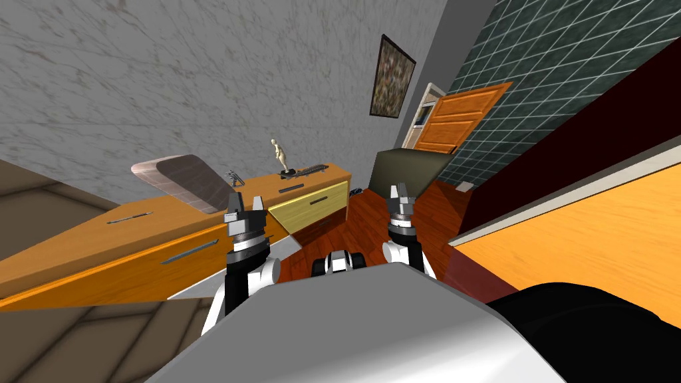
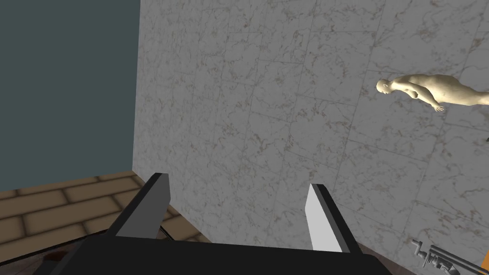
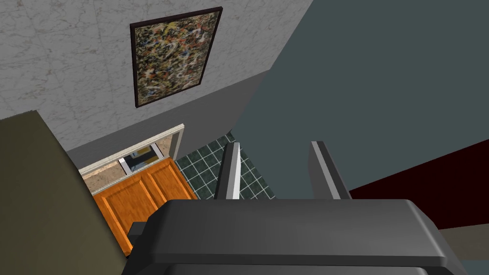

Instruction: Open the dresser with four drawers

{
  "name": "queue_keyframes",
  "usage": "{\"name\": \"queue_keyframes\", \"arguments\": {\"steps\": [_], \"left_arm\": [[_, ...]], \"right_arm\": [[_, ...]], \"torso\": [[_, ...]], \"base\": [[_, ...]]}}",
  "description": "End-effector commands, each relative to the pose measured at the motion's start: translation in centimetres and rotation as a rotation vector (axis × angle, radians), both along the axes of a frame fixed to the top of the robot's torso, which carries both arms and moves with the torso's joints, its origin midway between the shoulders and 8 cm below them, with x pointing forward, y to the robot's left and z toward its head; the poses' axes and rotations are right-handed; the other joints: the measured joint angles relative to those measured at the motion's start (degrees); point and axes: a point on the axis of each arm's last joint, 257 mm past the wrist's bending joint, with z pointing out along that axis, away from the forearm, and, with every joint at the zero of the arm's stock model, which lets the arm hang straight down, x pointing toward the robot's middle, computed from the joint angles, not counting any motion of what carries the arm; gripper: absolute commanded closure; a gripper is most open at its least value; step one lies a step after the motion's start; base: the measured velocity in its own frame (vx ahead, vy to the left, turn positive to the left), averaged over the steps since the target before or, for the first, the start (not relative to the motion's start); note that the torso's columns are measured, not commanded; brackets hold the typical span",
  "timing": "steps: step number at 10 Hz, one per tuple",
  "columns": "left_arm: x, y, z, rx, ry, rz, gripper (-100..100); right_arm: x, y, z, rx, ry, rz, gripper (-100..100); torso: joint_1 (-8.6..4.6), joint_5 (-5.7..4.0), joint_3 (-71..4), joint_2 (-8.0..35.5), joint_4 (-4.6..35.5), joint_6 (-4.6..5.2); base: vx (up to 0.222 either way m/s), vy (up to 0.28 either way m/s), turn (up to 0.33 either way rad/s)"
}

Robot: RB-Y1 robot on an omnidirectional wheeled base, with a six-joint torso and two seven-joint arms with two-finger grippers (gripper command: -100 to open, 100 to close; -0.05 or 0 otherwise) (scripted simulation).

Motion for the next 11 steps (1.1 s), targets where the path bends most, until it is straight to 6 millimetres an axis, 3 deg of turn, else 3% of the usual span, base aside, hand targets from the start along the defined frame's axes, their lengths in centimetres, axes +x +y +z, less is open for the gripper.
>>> {"name": "queue_keyframes", "arguments": {"steps": [1, 5, 11], "left_arm": [[0.6, -0.6, -0.8, 0.063, 0.029, -0.034, -100], [2.1, -0.7, -3.5, 0.136, 0.099, -0.069, -100], [4.4, 1.6, -9.2, 0.136, 0.215, -0.054, -100]], "right_arm": [[0.0, 0.0, 0.0, 0.0, 0.001, 0.0, 0], [0.0, 0.0, 0.0, 0.0, 0.001, 0.0, 0], [0.0, 0.0, 0.0, 0.0, 0.001, 0.0, 0]], "torso": [[0.0, 0.0, -3.96, 1.9, 1.88, 0.0], [-0.07, -0.02, -5.41, 2.62, 2.66, 0.0], [-0.03, -0.01, -5.39, 2.65, 2.68, 0.0]], "base": [[0.023, -0.017, 0.017], [0.049, -0.043, 0.025], [0.072, -0.065, 0.037]]}}
